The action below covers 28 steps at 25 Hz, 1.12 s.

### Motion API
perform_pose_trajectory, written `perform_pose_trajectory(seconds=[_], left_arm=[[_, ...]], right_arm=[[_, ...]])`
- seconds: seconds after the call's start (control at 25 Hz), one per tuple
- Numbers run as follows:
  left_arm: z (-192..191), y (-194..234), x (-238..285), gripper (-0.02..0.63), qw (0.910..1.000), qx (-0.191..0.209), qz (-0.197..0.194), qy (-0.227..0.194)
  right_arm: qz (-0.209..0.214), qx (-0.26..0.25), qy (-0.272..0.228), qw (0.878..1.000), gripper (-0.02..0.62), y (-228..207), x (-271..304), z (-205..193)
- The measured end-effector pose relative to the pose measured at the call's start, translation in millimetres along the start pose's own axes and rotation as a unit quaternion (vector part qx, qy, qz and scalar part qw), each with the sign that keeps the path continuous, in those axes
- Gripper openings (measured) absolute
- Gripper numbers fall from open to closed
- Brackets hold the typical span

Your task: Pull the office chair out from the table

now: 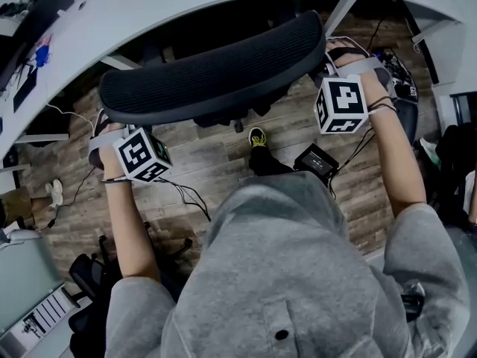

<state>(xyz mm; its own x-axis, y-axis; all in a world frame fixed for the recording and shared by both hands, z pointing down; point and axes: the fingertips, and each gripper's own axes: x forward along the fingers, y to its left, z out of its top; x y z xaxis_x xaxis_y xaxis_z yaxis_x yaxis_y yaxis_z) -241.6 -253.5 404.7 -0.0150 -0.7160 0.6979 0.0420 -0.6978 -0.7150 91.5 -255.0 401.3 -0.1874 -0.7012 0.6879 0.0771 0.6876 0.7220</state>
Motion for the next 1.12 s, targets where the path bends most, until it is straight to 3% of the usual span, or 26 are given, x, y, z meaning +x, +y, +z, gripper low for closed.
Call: perform_pose_trajectory(seconds=[1.12], left_arm=[[15,-105,-122,0.097,0.999,-0.036,0.007,0.027]], right_arm=[[0.004,-0.022,-0.032,0.999,0.086,91,-98,20]])
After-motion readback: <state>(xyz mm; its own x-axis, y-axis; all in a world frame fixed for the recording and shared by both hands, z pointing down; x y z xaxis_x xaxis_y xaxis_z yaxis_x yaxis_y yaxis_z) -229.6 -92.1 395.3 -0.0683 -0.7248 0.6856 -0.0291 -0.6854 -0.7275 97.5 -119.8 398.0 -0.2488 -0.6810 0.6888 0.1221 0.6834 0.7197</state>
